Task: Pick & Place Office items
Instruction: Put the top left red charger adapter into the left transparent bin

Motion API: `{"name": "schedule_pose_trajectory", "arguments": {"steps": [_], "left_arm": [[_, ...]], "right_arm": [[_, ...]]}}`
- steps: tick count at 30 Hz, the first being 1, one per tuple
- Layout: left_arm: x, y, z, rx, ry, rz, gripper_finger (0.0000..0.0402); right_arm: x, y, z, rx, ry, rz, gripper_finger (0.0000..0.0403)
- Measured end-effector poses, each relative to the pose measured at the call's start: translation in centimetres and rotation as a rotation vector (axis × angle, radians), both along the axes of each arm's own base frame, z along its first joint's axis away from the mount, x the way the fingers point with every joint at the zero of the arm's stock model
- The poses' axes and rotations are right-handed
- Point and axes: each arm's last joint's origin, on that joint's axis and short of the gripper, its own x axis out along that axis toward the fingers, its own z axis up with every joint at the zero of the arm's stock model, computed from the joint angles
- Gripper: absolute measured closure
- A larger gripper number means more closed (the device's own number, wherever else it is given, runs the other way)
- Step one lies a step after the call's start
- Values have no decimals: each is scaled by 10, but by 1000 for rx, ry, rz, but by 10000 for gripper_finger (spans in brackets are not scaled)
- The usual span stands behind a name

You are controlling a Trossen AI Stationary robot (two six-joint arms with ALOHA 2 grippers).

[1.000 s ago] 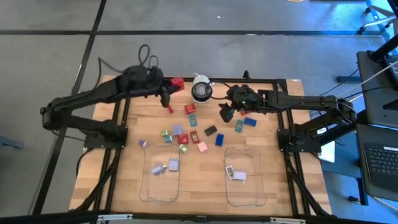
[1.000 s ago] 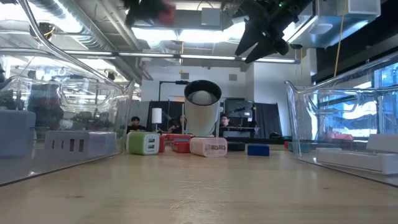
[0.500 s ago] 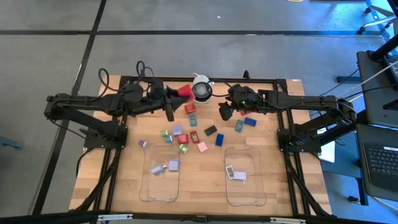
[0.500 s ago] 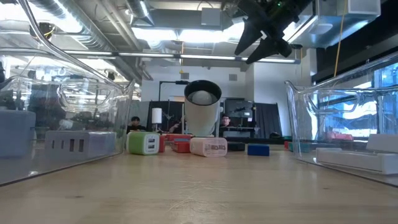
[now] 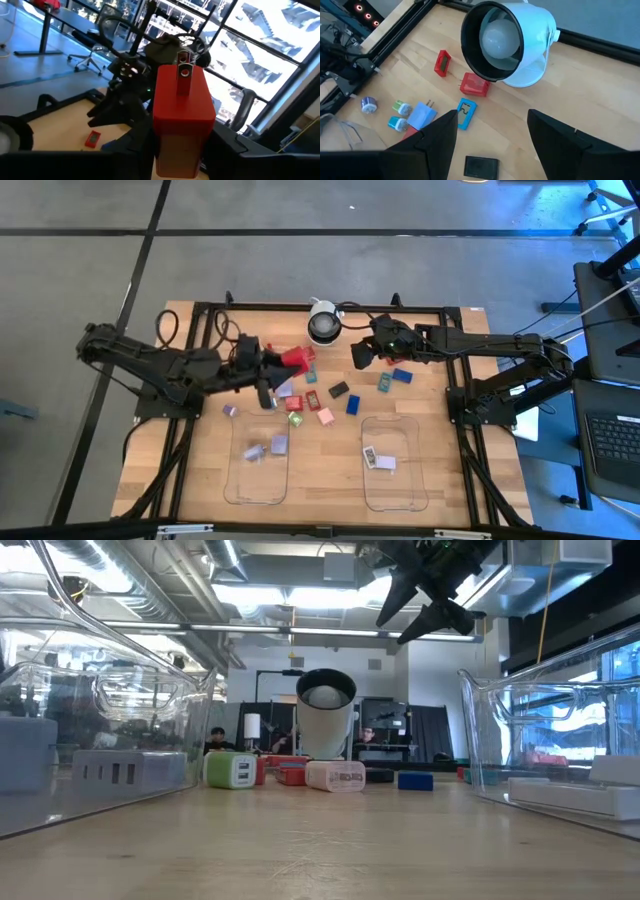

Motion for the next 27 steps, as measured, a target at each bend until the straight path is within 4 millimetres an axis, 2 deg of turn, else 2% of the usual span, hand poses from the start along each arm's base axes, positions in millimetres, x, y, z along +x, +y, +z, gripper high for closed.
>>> {"name": "schedule_pose_trajectory", "arguments": {"steps": [6, 11, 18, 27], "left_arm": [[-8, -26, -1, -8, 11, -99, 285], [-18, -45, -18, -82, 153, -184, 279], [-31, -68, -55, -308, 427, -220, 282], [-17, -112, -114, -409, 768, -272, 280]], "right_arm": [[0, 1, 0, 21, -10, -7, 159], [0, 1, 0, 21, -10, -7, 159], [0, 1, 0, 23, -10, -4, 159], [0, 1, 0, 23, -10, -4, 159]]}}
